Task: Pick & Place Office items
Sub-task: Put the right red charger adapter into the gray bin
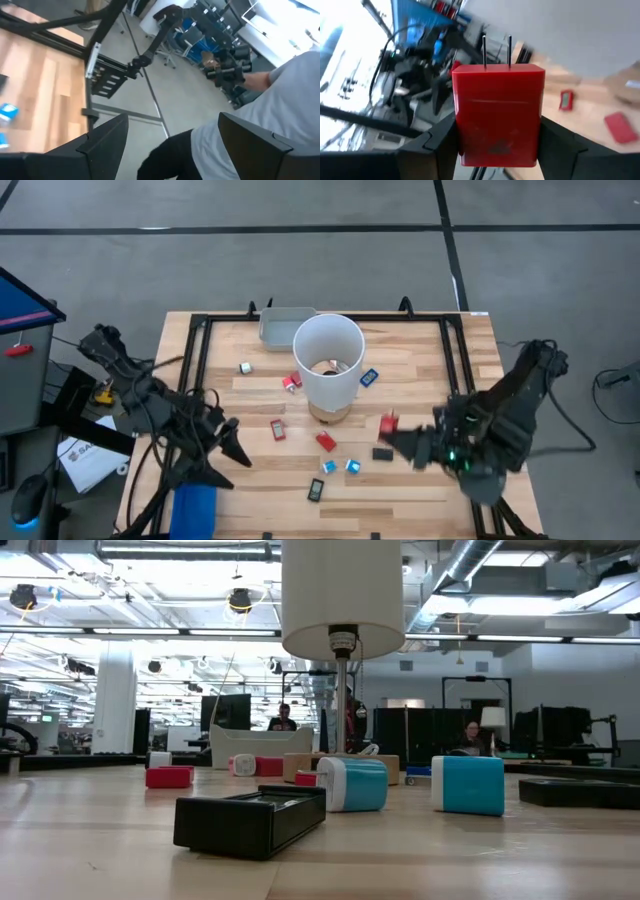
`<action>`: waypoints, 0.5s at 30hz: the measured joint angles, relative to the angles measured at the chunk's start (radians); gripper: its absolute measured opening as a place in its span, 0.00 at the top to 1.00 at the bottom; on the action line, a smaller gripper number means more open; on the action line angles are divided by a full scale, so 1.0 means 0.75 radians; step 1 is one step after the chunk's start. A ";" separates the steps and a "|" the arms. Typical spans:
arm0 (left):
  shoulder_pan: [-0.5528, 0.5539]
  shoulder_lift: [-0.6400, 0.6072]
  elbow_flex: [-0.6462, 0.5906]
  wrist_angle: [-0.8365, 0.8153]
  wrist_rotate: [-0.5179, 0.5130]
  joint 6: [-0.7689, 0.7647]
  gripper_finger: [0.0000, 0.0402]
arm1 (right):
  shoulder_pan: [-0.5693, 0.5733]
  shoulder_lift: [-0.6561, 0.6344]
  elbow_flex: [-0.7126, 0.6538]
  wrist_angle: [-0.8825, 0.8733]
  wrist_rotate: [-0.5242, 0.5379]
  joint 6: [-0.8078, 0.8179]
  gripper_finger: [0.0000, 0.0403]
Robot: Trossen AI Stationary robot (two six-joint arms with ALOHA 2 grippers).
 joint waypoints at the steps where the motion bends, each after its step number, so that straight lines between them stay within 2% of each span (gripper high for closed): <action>1: -0.014 0.023 0.000 0.022 -0.020 -0.017 0.24 | 0.016 0.032 0.032 -0.001 0.000 0.000 0.50; 8: -0.121 0.204 0.000 0.134 -0.217 -0.090 0.24 | 0.120 0.260 0.214 -0.004 -0.011 0.033 0.50; 11: -0.175 0.261 0.000 0.137 -0.394 -0.042 0.24 | 0.142 0.340 0.262 0.007 0.011 0.116 0.50; 15: -0.233 0.310 0.000 0.224 -0.698 0.116 0.24 | 0.120 0.450 0.340 0.050 0.104 0.181 0.50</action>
